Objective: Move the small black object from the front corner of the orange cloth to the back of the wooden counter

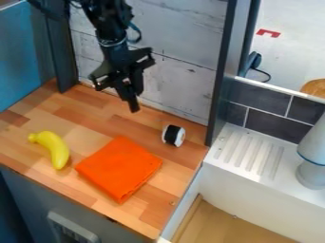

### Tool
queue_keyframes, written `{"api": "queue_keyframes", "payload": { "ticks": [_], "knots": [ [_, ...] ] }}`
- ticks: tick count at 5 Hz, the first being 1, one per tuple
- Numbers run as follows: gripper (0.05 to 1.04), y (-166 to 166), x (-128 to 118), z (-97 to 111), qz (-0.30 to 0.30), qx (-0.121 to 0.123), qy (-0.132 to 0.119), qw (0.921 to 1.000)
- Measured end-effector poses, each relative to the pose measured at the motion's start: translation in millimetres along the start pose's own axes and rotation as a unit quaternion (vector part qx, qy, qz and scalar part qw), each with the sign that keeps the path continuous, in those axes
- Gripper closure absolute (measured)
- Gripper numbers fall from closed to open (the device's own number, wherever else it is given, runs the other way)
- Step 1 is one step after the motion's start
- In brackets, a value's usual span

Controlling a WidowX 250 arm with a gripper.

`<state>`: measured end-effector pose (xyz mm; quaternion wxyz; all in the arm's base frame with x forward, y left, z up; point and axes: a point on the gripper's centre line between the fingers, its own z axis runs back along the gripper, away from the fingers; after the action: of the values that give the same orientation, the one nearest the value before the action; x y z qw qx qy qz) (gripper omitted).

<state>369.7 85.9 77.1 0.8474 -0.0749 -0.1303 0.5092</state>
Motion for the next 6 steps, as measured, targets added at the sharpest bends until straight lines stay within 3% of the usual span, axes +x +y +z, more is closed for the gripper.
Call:
{"api": "queue_keyframes", "payload": {
  "ticks": [2, 3, 4, 6],
  "knots": [
    [0.755, 8.4, 64.1, -39.7, 0.041, 0.033, -0.029, 0.9982],
    [0.755, 13.5, 80.9, -52.8, 0.051, 0.048, -0.039, 0.9968],
    [0.755, 18.2, 87.2, -66.4, 0.056, 0.059, -0.039, 0.9959],
    [0.716, 19.3, 91.1, -72.5, 0.056, 0.061, -0.033, 0.996]
  ]
}}
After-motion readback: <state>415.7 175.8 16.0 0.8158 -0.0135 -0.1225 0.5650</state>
